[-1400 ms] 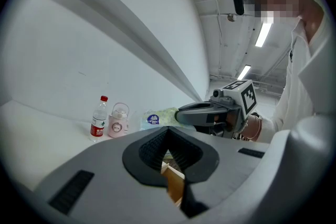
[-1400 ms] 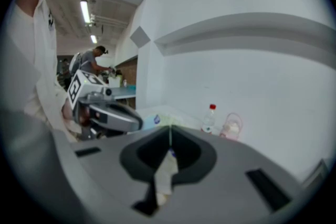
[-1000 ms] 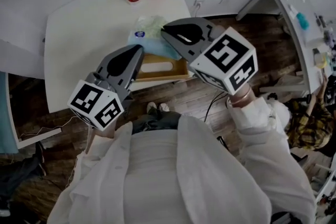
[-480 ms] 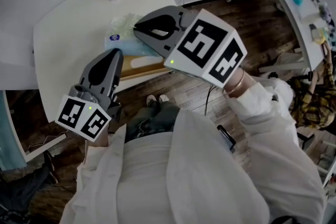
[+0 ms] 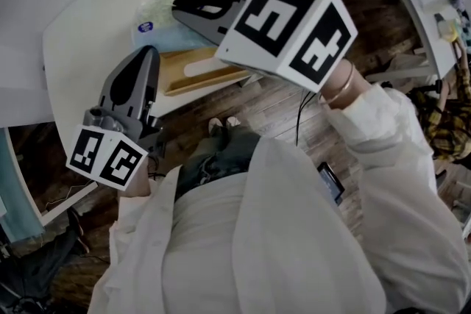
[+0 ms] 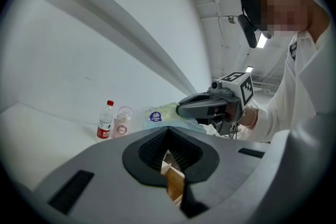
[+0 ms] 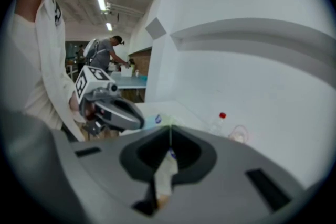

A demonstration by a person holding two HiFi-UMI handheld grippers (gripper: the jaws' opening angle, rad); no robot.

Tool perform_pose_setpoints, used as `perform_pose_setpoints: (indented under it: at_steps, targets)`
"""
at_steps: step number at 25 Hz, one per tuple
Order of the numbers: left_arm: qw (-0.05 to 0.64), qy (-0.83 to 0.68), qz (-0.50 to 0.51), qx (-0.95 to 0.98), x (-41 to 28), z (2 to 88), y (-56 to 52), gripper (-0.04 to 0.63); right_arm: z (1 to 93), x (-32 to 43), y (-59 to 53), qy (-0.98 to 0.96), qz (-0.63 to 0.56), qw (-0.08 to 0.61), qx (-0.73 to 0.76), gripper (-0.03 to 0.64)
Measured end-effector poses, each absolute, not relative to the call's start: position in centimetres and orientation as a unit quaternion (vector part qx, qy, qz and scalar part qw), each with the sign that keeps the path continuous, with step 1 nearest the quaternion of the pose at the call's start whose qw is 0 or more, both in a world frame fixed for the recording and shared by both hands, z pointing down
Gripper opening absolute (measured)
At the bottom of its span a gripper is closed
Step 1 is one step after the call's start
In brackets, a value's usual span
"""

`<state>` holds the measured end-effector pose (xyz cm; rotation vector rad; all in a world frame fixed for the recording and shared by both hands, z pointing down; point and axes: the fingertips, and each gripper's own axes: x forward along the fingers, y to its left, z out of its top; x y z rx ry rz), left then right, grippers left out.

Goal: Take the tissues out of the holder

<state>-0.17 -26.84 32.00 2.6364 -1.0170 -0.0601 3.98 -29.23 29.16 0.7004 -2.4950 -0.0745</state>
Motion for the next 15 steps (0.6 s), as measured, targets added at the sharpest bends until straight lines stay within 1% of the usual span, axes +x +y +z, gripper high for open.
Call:
perform_pose_setpoints:
  at_steps: [8,15]
  targets:
    - [0.145,-0.355,-0.046,0.922,-0.6,30.7,-27.6,0.012,26.9,5.2,-29.8,-0.921,-0.059,0.246,0.295,0.015]
    - [0.110,-0.362,-0.056,0.924,-1.4,28.7,-29.0,0.012,25.5,5.4,-30.0,-0.918,-0.052,0.180,0.351,0.015]
